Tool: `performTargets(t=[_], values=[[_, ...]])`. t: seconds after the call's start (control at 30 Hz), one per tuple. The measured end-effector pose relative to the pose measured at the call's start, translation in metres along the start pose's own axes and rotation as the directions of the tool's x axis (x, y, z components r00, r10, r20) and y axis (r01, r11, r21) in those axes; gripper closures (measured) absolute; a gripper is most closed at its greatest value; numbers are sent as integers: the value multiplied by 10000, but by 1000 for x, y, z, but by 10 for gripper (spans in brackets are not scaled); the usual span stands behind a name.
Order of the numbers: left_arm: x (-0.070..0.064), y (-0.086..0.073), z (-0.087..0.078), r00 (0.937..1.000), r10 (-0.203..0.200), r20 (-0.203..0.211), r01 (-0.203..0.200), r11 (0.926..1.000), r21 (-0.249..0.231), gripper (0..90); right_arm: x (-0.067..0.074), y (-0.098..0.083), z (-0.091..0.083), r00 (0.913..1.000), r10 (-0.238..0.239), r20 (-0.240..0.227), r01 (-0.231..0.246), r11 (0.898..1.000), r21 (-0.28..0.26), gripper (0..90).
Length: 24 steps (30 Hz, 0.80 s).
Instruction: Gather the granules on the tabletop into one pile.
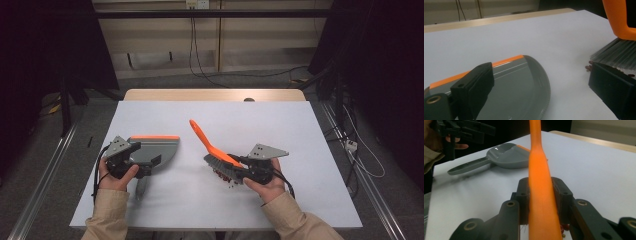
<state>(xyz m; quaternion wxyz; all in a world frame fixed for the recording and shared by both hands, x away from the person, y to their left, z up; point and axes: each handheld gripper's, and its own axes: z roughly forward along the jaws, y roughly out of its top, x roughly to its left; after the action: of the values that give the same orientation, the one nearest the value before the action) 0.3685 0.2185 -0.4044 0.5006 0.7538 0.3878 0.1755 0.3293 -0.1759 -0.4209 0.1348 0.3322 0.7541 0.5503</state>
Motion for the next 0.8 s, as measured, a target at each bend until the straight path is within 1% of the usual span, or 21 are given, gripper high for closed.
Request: performTargets(t=[0.03, 0.1, 0.13, 0.2, 0.33, 0.43, 0.47, 0.53, 0.6, 0.7, 0.8], values=[[0, 0, 0, 10000, -3, 0, 3, 10000, 24, 60, -1, 0, -1, 10000, 18, -6, -18, 10000, 34, 707], [-1, 0, 1, 10000, -47, 2, 47, 10000, 0, 60, -3, -2, -2, 9998, 28, -198, -29, 10000, -39, 707], [-1, -1, 1, 10000, -80, -14, 80, 10000, 0, 60, -2, -2, -2, 9998, 19, -197, -20, 10000, -68, 707], [-1, -1, 1, 10000, -62, -12, 62, 10000, 11, 60, 1, -6, -2, 9998, 147, -99, -149, 9998, -148, 707], [-2, -1, 1, 10000, -25, -7, 25, 10000, 7, 60, 15, -18, 4, 9986, 351, 392, -336, 9987, -376, 707], [-2, 0, 1, 10000, -4, 16, 4, 10000, 10, 60, 25, -21, 12, 9976, 163, 666, -136, 9991, -398, 708], [-2, 0, 1, 10000, 5, 4, -5, 10000, 19, 60, 28, -21, 15, 9978, -41, 663, 67, 9992, -390, 707], [-2, 0, 0, 10000, -15, 4, 15, 10000, -14, 60, 31, -22, 22, 9950, -569, 823, 591, 9980, -243, 707], [-2, 0, 0, 10000, 4, 7, -4, 10000, -1, 60, 29, -22, 28, 9927, -718, 969, 736, 9972, -157, 708], [-1, 0, 1, 10000, -8, 11, 8, 10000, -4, 60, 23, -18, 35, 9915, -670, 1114, 705, 9971, -283, 708], [0, 0, 1, 10000, -35, -6, 35, 10000, -7, 61, 18, -13, 41, 9921, -624, 1086, 669, 9970, -387, 708]])
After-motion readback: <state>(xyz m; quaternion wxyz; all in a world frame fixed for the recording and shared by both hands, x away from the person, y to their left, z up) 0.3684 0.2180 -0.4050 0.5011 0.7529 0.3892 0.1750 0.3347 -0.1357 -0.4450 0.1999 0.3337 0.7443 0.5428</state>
